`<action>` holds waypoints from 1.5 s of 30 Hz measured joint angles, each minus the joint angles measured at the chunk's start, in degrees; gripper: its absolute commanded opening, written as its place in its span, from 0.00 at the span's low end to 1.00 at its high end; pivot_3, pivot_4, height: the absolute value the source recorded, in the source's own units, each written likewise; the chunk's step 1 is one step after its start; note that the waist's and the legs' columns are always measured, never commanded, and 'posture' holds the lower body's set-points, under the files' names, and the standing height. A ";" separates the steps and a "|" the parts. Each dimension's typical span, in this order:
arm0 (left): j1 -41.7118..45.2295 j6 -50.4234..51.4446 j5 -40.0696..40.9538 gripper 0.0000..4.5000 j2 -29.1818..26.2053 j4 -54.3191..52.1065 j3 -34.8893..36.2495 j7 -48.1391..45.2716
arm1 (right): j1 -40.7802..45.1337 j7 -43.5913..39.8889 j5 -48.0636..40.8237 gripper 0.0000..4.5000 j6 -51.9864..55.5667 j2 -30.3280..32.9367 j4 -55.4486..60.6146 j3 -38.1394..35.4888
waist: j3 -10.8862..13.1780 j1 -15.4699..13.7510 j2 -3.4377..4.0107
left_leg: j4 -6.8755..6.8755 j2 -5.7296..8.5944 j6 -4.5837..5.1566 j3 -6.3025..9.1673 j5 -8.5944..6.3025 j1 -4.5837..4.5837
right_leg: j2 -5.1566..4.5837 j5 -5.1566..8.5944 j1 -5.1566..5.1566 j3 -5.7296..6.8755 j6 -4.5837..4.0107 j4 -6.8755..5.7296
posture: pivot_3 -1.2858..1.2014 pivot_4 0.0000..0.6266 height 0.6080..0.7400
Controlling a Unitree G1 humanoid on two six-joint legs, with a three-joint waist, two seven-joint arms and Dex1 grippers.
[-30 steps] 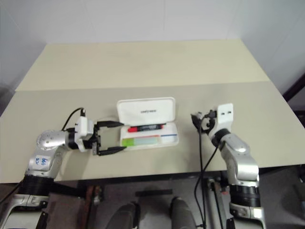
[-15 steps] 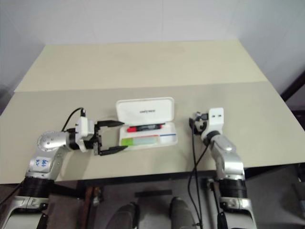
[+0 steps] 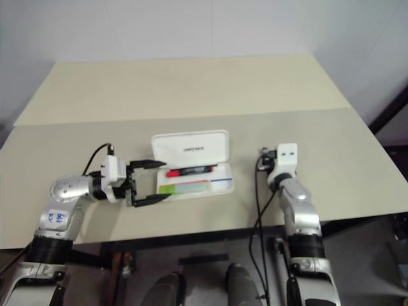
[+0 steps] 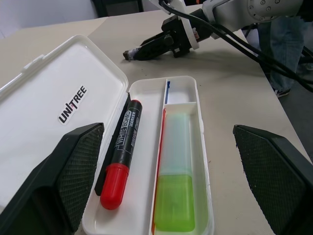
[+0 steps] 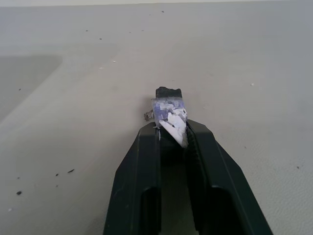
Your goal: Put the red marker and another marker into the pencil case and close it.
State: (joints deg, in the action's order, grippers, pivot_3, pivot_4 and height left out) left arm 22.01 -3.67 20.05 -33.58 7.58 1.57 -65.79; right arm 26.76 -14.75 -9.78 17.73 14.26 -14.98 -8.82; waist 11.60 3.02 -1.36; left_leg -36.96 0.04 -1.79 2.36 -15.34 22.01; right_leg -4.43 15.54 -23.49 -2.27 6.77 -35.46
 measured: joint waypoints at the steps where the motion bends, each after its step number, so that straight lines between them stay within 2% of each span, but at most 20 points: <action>1: 0.01 -0.11 0.00 1.00 0.06 0.02 0.00 0.00 | -0.09 -3.49 -0.54 0.08 -0.33 1.89 -0.06 0.68 | 0.04 -0.03 0.06 | 0.00 0.02 0.00 0.00 0.00 0.04 | -0.01 0.00 -0.03 0.00 0.01 0.03 | 0.52 0.24 1.00; 5: 0.29 -0.14 -0.02 1.00 0.24 0.12 -0.11 -0.03 | -0.49 -18.56 -2.13 0.08 -3.74 8.27 0.65 4.76 | 0.11 -0.14 0.17 | 0.14 0.05 0.01 -0.03 -0.01 0.16 | 0.01 0.04 -0.15 0.04 0.09 0.06 | 0.52 0.24 1.00; 11: 0.92 -0.76 -0.21 1.00 0.21 2.43 -0.36 -0.65 | 0.47 -39.63 -5.67 0.08 -6.98 19.98 1.09 6.03 | 0.18 -1.19 0.29 | 0.35 0.08 0.01 -0.08 -0.03 0.20 | 0.01 0.05 -0.15 0.05 0.17 0.36 | 0.52 0.24 1.00; 14: 1.66 -1.47 -0.39 1.00 0.23 3.07 -0.46 -1.10 | 1.77 -49.57 -8.62 0.08 -7.59 21.52 3.56 7.89 | 0.18 -1.22 0.29 | 0.44 0.05 0.00 -0.06 -0.02 0.18 | 0.04 0.06 -0.16 0.06 0.16 0.38 | 0.52 0.24 1.00; 17: 2.48 -2.15 -0.43 1.00 0.34 4.37 -0.47 -1.33 | 3.29 -55.71 -9.57 0.08 -7.60 21.38 5.51 11.71 | 0.18 -1.30 0.29 | 0.44 0.05 0.00 -0.05 -0.02 0.18 | 0.03 0.06 -0.16 0.07 0.16 0.38 | 0.52 0.24 1.00; 26: 2.97 -2.68 -0.76 1.00 0.94 4.61 -0.86 -1.88 | 8.64 -64.14 -6.93 0.08 -11.08 18.71 2.14 20.07 | 0.18 -1.52 0.30 | 0.45 0.10 -0.04 -0.02 -0.03 0.22 | -0.04 0.05 -0.16 0.11 0.16 0.46 | 0.52 0.24 1.00; 42: 2.38 -2.45 -0.77 1.00 0.11 4.31 -0.76 -1.97 | 13.14 -68.40 -3.23 0.08 -19.01 19.31 -10.65 20.04 | 0.19 -1.45 0.30 | 0.47 0.08 -0.06 -0.02 -0.03 0.20 | -0.04 0.06 -0.17 0.12 0.14 0.44 | 0.52 0.24 1.00; 43: 2.39 -2.44 -0.77 1.00 0.09 4.30 -0.76 -1.94 | 13.36 -68.40 -3.05 0.20 -19.09 19.27 -11.20 20.04 | 0.19 -1.46 0.30 | 0.47 0.09 -0.06 -0.03 -0.03 0.21 | -0.05 0.06 -0.17 0.12 0.15 0.45 | 0.52 0.24 1.00; 45: 2.40 -2.40 -0.77 1.00 0.05 4.28 -0.75 -1.90 | 13.64 -68.31 -2.94 0.31 -19.10 18.84 -12.17 20.03 | 0.19 -1.45 0.30 | 0.47 0.09 -0.06 -0.03 -0.03 0.21 | -0.05 0.06 -0.17 0.12 0.15 0.45 | 0.52 0.24 1.00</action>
State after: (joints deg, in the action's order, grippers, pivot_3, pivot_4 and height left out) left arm 24.40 -6.07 19.28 -33.53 11.86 0.83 -67.69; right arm 40.40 -83.06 -12.72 -1.37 33.10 -27.15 11.21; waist 11.78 1.58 -1.06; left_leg -36.49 0.13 -1.86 2.33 -15.37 22.22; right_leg -4.48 15.60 -23.65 -2.15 6.91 -35.01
